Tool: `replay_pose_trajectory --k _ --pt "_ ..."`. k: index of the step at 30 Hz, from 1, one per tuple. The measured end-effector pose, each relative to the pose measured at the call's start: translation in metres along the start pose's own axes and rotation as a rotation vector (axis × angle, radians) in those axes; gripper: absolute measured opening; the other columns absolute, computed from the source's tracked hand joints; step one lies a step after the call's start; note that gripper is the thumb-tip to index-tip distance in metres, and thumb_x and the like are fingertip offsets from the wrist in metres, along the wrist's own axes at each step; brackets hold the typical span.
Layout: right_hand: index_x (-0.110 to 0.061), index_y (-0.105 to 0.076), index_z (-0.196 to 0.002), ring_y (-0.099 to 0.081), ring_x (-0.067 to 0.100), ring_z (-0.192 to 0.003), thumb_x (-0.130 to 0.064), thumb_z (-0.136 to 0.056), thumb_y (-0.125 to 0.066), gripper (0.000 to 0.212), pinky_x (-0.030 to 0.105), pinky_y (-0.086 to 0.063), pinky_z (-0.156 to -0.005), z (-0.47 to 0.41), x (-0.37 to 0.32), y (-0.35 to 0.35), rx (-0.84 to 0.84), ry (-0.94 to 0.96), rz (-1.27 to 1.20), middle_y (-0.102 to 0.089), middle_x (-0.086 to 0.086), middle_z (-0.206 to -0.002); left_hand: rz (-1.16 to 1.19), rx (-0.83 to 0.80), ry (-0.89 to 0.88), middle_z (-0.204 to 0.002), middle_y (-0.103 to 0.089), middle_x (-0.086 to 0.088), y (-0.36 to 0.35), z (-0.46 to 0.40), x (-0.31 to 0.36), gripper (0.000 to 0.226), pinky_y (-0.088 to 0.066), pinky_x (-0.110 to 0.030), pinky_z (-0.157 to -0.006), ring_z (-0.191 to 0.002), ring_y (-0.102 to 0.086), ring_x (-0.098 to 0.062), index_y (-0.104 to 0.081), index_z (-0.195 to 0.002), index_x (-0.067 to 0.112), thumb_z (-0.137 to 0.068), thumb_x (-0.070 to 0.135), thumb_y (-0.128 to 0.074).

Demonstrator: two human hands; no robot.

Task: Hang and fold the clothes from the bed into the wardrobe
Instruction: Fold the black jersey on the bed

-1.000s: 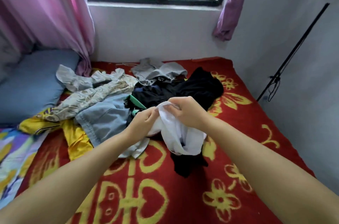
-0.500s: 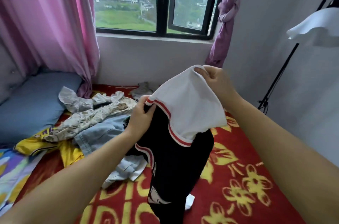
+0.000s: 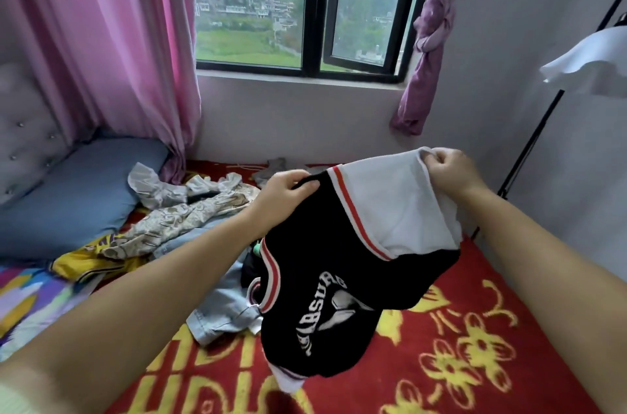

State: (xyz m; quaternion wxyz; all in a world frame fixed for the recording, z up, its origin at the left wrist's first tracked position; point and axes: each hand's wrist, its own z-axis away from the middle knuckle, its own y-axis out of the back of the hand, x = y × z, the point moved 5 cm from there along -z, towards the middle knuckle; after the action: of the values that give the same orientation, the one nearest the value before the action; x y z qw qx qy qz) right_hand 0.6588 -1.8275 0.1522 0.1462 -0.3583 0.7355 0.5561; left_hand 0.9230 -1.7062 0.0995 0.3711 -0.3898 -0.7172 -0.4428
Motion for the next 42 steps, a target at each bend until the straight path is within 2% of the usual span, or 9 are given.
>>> replay_pose_trajectory --k 4,7,12,18,22,25,30,37,42 --pt "-0.017 -0.047 -0.136 -0.054 0.007 -0.115 0.001 -0.093 -0.046 0.047 0.017 -0.041 -0.092 0.016 -0.039 -0.029 -0.438 0.045 -0.285 -0.057 0.002 -0.130 -0.078 -0.177 -0.044 -0.064 -0.060 0.012 -0.012 -0.014 0.044 0.015 -0.042 -0.019 -0.061 -0.061 -0.053 -0.003 -0.068 -0.077 0.017 -0.091 0.021 -0.062" --pt "-0.029 -0.033 -0.141 -0.055 -0.012 -0.108 -0.011 -0.091 -0.062 0.061 0.009 -0.043 -0.089 0.041 -0.080 -0.057 -0.748 0.160 -0.348 -0.054 -0.016 -0.126 -0.157 -0.199 -0.080 -0.063 -0.060 0.009 -0.016 -0.024 0.069 0.017 -0.041 -0.020 -0.058 -0.058 -0.052 -0.004 -0.068 -0.074 0.019 -0.090 0.023 -0.063" --pt "0.001 -0.067 -0.098 -0.063 0.011 -0.078 -0.011 -0.089 -0.065 0.015 0.026 -0.050 -0.076 0.037 -0.103 -0.048 -0.542 0.227 -0.446 -0.067 0.005 -0.084 -0.052 -0.197 0.023 -0.068 -0.066 0.009 -0.001 -0.024 0.064 0.011 -0.047 -0.016 -0.057 -0.061 -0.060 -0.002 -0.067 -0.079 0.022 -0.084 0.032 -0.070" --pt "-0.011 -0.069 -0.083 -0.065 0.010 -0.070 -0.007 -0.088 -0.064 0.009 0.020 -0.053 -0.068 0.011 -0.112 -0.011 -0.379 0.295 -0.540 -0.068 -0.003 -0.072 -0.275 -0.270 0.131 -0.069 -0.059 0.007 0.005 -0.003 0.009 0.016 -0.041 -0.023 -0.066 -0.061 -0.051 0.004 -0.069 -0.080 0.009 -0.086 0.024 -0.070" --pt "-0.013 -0.063 -0.074 -0.053 0.011 -0.060 -0.022 -0.089 -0.064 0.017 0.025 -0.040 -0.059 -0.006 -0.080 -0.005 -0.161 0.218 -0.114 -0.057 -0.005 -0.062 -0.123 -0.059 0.065 -0.066 -0.041 -0.007 0.025 -0.004 0.012 0.037 -0.031 -0.031 -0.062 -0.064 -0.037 -0.015 -0.054 -0.068 -0.002 -0.093 0.024 -0.061" --pt "-0.012 -0.061 -0.089 -0.060 0.023 -0.081 -0.015 -0.085 -0.060 0.006 0.031 -0.046 -0.070 0.001 -0.062 -0.025 -0.302 0.148 0.184 -0.063 0.004 -0.082 -0.100 -0.058 -0.063 -0.062 -0.025 -0.004 0.020 -0.008 0.039 0.043 -0.022 -0.030 -0.053 -0.058 -0.025 -0.016 -0.034 -0.063 0.011 -0.097 0.030 -0.053" --pt "-0.022 -0.057 -0.112 -0.059 0.003 -0.096 -0.014 -0.086 -0.066 0.028 0.016 -0.048 -0.085 0.054 -0.096 -0.074 -0.691 0.347 -0.101 -0.064 -0.010 -0.103 -0.122 -0.189 -0.062 -0.048 -0.038 0.013 -0.008 -0.020 0.057 0.041 -0.029 -0.020 -0.048 -0.048 -0.034 -0.004 -0.045 -0.055 0.022 -0.094 0.023 -0.057" --pt "-0.006 -0.070 -0.097 -0.058 0.012 -0.077 -0.011 -0.095 -0.056 0.015 0.023 -0.044 -0.070 0.044 -0.090 -0.062 -0.512 0.183 -0.569 -0.067 0.003 -0.085 -0.060 -0.338 0.071 -0.062 -0.045 0.005 0.024 -0.014 0.029 0.040 -0.034 -0.024 -0.056 -0.060 -0.042 -0.010 -0.058 -0.077 0.004 -0.078 0.042 -0.071" --pt "-0.022 -0.074 -0.089 -0.065 -0.001 -0.068 -0.017 -0.093 -0.061 0.015 0.012 -0.049 -0.063 0.014 -0.089 -0.029 -0.374 0.194 -0.594 -0.073 -0.012 -0.076 -0.143 -0.488 0.189 -0.079 -0.068 0.009 0.044 0.006 -0.019 0.006 -0.050 -0.019 -0.071 -0.075 -0.063 -0.005 -0.070 -0.085 0.015 -0.081 0.015 -0.074"
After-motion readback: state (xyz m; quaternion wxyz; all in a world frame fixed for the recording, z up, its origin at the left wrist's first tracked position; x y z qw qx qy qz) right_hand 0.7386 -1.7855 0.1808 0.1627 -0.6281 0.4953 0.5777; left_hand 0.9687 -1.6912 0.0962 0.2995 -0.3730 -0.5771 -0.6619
